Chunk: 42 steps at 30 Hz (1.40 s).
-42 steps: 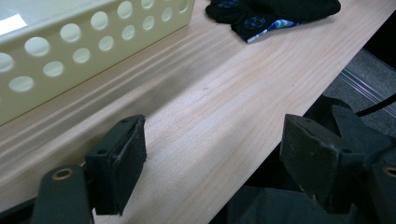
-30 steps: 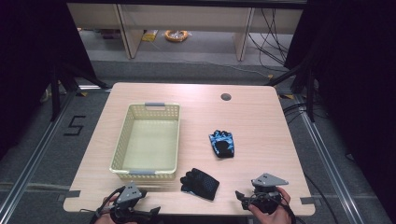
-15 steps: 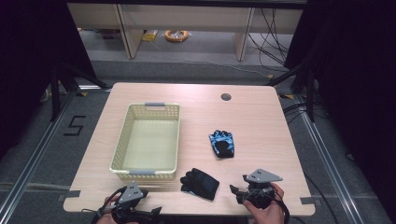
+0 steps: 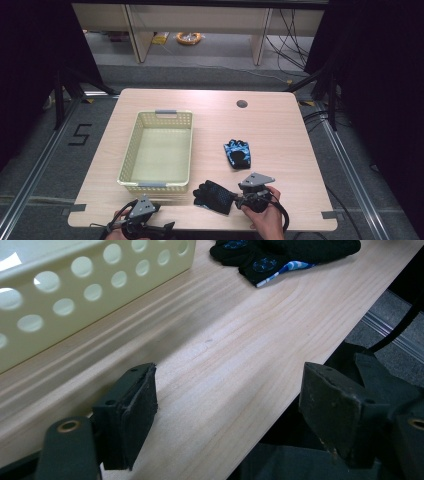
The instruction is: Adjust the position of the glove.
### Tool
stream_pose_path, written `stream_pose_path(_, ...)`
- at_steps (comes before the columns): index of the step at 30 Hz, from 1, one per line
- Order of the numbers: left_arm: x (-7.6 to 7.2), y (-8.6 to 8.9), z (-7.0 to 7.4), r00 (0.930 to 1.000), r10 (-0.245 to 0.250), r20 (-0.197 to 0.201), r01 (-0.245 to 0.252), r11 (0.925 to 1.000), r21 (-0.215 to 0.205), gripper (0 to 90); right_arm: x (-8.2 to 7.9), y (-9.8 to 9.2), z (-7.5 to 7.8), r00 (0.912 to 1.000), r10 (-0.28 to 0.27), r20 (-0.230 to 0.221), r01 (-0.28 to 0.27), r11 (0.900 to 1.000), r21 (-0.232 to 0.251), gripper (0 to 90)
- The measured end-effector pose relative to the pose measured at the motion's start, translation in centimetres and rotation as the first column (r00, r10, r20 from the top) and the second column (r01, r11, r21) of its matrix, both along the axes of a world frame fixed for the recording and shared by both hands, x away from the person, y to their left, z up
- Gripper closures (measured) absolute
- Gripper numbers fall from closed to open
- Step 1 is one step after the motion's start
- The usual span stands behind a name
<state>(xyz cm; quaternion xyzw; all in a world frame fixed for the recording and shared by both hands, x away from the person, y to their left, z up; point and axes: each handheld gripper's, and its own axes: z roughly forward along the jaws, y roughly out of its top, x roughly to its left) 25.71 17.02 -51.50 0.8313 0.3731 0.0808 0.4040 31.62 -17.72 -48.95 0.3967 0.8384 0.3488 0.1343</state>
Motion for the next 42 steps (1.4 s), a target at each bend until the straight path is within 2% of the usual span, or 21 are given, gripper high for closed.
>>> stream_pose_path(4,0.1,-0.2,0.0,0.9999,-0.013,0.007,0.013,0.9996,0.026,22.9,0.5,0.3,-0.2,0.9996,0.008,-0.027,-0.008,1.0,-0.006,56.8)
stream_pose_path(6,0.1,-0.5,0.0,0.9999,-0.014,0.009,0.014,0.9999,0.003,23.0,0.7,0.5,-0.3,0.9994,0.017,-0.03,-0.017,1.0,-0.007,58.4)
stream_pose_path(8,0.1,-0.6,0.0,0.9998,-0.014,0.014,0.014,0.9999,0.007,23.1,0.8,1.0,-0.6,0.9994,0.017,-0.03,-0.017,1.0,-0.006,58.8)
stream_pose_path(9,0.2,-0.4,0.1,0.9996,-0.02,0.019,0.02,0.9994,0.029,23.1,0.9,1.1,-0.5,0.9983,0.029,-0.051,-0.03,0.999,-0.028,59.8)
stream_pose_path(10,0.2,-0.4,0.1,0.9996,-0.02,0.019,0.02,0.9994,0.029,23.2,0.9,1.1,-0.5,0.9983,0.029,-0.051,-0.03,0.999,-0.028,59.8)
stream_pose_path(11,0.2,-0.6,0.0,0.9997,-0.013,0.019,0.013,0.9999,0.004,23.2,0.9,1.3,-0.7,0.9984,0.031,-0.047,-0.033,0.999,-0.039,60.3)
stream_pose_path(12,0.3,-0.5,0.1,0.9994,-0.029,0.02,0.028,0.9991,0.033,23.2,0.9,1.6,-0.9,0.9984,0.027,-0.049,-0.029,0.998,-0.048,61.3)
stream_pose_path(13,0.3,-0.8,0.0,0.9999,-0.005,0.016,0.004,0.9999,0.016,23.3,0.9,1.7,-0.8,0.9965,0.035,-0.076,-0.04,0.997,-0.065,63.0)
stream_pose_path(15,0.4,-1.1,0.0,0.9995,-0.02,0.024,0.02,0.9995,0.026,23.7,0.9,1.9,-0.9,0.9964,0.047,-0.07,-0.051,0.997,-0.059,67.3)
stream_pose_path(16,0.5,-1.8,-0.1,0.9993,-0.029,0.025,0.029,0.9993,0.026,23.8,1.3,1.8,-1.0,0.9931,0.11,-0.042,-0.113,0.991,-0.072,73.0)
stream_pose_path(18,0.5,-2.3,-0.1,0.999,-0.036,0.024,0.036,0.9993,0.009,24.0,1.3,1.7,-1.0,0.9903,0.133,-0.041,-0.136,0.987,-0.081,76.2)
stream_pose_path(21,0.8,-3.4,0.0,0.9972,-0.066,0.034,0.065,0.9973,0.034,24.4,1.4,1.9,-1.0,0.9867,0.16,-0.03,-0.162,0.982,-0.094,81.4)
stream_pose_path(22,1.3,-4.2,-0.1,0.9957,-0.076,0.053,0.074,0.996,0.05,24.6,1.6,1.7,-0.8,0.9813,0.188,-0.039,-0.192,0.976,-0.104,86.2)
stream_pose_path(26,2.1,-5.4,0.2,0.993,-0.097,0.066,0.093,0.9935,0.065,27.5,2.0,1.5,-1.0,0.9771,0.211,-0.027,-0.213,0.972,-0.097,87.8)
stream_pose_path(29,2.4,-5.9,0.1,0.9926,-0.099,0.07,0.095,0.9936,0.061,30.3,2.0,1.5,-1.0,0.9756,0.217,-0.031,-0.219,0.971,-0.091,88.1)
stream_pose_path(30,2.8,-6.4,0.0,0.992,-0.106,0.068,0.102,0.9926,0.066,31.6,2.2,1.4,-1.1,0.9686,0.249,-0.011,-0.248,0.963,-0.1,88.3)
stream_pose_path(32,3.0,-6.6,0.1,0.9887,-0.127,0.08,0.12,0.989,0.087,33.1,2.2,1.4,-1.1,0.9679,0.251,-0.009,-0.251,0.963,-0.1,88.3)
stream_pose_path(35,3.2,-7.4,0.1,0.9873,-0.133,0.088,0.126,0.9887,0.082,39.1,2.3,1.3,-0.9,0.965,0.261,-0.023,-0.262,0.96,-0.103,88.6)
stream_pose_path(37,3.4,-8.1,0.2,0.9804,-0.172,0.096,0.161,0.9803,0.114,43.7,2.3,1.3,-0.9,0.9641,0.265,-0.022,-0.266,0.959,-0.099,88.6)
stream_pose_path(41,3.6,-8.7,-0.1,0.9783,-0.19,0.083,0.179,0.9756,0.128,51.6,2.4,1.4,-0.9,0.9631,0.269,-0.015,-0.269,0.959,-0.091,88.7)
stream_pose_path(42,3.4,-9.0,0.1,0.9739,-0.202,0.104,0.186,0.9722,0.142,59.9,2.4,1.4,-0.9,0.9629,0.269,-0.015,-0.27,0.959,-0.09,88.7)
